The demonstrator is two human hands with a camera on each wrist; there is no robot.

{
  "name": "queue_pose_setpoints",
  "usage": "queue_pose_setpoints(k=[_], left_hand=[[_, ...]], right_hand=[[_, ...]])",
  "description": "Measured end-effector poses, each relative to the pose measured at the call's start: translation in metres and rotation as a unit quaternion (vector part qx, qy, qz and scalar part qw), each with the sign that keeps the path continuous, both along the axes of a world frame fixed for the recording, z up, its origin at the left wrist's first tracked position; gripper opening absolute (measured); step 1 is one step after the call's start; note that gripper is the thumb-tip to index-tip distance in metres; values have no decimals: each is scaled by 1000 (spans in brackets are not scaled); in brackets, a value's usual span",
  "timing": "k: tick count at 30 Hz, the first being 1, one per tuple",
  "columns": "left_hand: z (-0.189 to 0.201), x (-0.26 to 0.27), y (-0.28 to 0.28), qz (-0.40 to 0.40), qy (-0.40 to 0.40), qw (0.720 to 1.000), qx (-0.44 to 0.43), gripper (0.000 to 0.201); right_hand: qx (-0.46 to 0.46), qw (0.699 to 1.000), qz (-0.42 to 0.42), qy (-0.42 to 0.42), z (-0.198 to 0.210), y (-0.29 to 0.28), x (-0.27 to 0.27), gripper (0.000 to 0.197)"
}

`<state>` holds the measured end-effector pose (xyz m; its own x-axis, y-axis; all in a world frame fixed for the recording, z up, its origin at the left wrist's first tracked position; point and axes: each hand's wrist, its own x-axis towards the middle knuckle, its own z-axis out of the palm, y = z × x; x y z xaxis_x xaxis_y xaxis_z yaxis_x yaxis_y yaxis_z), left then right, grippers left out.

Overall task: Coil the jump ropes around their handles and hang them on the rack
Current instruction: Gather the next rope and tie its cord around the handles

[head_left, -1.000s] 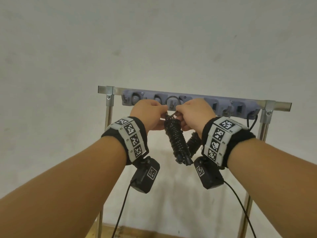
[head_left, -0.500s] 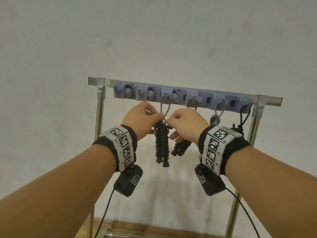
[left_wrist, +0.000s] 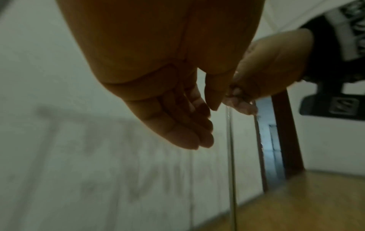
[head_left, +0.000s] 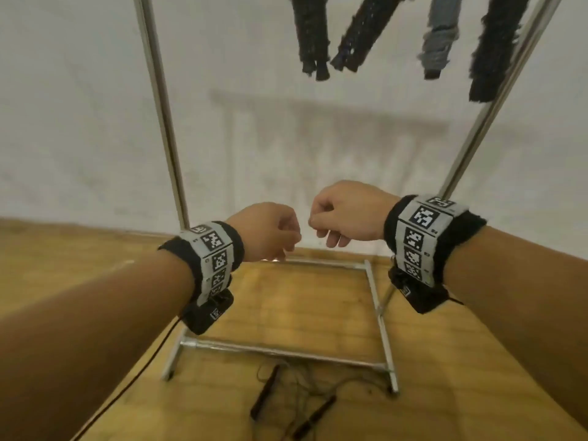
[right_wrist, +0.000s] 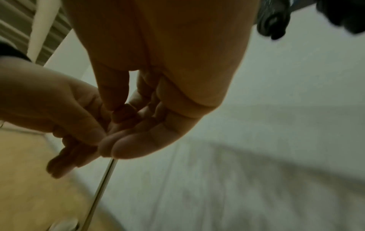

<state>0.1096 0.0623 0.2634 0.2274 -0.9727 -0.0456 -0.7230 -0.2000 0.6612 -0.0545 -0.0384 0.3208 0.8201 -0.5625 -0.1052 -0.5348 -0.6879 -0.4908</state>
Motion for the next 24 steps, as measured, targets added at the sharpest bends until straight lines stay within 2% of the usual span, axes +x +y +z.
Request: queue_pose_setpoints(k=[2, 5, 7, 11, 14, 17, 22, 24], left_hand=[[-50, -16, 3, -54, -64, 992, 91, 9], [-118, -36, 7, -137, -131, 962, 196, 9], [-159, -46, 8, -180, -158, 940, 242, 7], [-233, -59, -4, -226, -182, 904, 315, 16], [-284, -63, -18, -226, -187, 895, 335, 13], [-336, -52, -27, -194, -202, 888, 365, 11], [-412, -26, -27, -142, -218, 879, 400, 19], [-433, -22, -24, -122, -225, 878, 405, 12]], right_hand=[[5, 998, 18, 55, -52, 0, -4, 15], [14, 990, 38, 138, -124, 1, -15, 17], [29, 981, 45, 189, -169, 0, -24, 19], [59, 962, 61, 261, -247, -13, -43, 21], [78, 948, 67, 301, -293, -28, -51, 29], [120, 936, 55, 327, -330, -43, -57, 28], [177, 927, 23, 329, -376, -68, -64, 26], [184, 926, 12, 329, -388, -73, -63, 25]])
